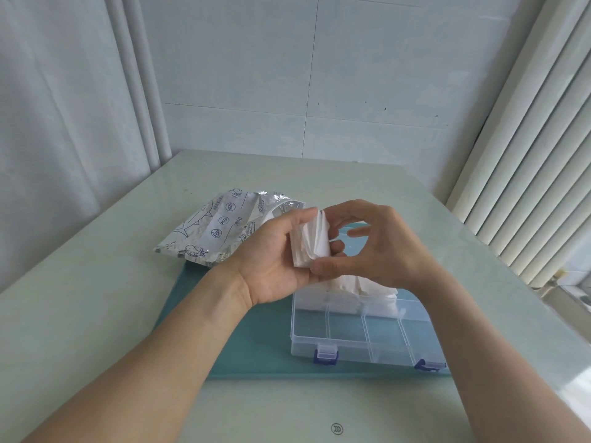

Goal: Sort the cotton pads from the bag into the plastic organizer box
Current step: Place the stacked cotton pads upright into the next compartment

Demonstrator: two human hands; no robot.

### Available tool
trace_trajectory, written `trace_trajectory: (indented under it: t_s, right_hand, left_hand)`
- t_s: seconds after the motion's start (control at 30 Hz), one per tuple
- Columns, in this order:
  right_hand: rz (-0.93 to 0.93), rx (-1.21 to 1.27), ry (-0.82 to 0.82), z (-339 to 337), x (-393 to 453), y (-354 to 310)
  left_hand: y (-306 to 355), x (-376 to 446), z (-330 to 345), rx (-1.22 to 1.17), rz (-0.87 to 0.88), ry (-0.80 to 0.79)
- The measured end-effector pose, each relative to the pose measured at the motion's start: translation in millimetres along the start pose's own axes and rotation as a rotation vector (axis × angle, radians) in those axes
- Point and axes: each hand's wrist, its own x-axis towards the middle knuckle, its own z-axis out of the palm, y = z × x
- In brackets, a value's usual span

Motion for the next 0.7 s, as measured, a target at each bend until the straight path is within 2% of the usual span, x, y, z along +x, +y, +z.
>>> trace_trajectory:
  t_s: [0.17,0.33,0.5,0.7]
  right_hand:
    - [0.063,0.002,0.030,-6,1,6]
    - [0.110,0.032,-0.022,-16,0,10]
    - [0.102,0.010,-0.081,-14,-1,7]
    - [0.069,0.053,-0.124,-19,-3,5]
  left_hand:
    - [-2,-3,2,0.086,0.050,-0.034]
    - [-1,-3,-2,0.070,0.083,-0.060]
    - [-4,-6,0,0.186,0.084,-0.067]
    - [-1,-6,-1,0.110,0.032,-0.107]
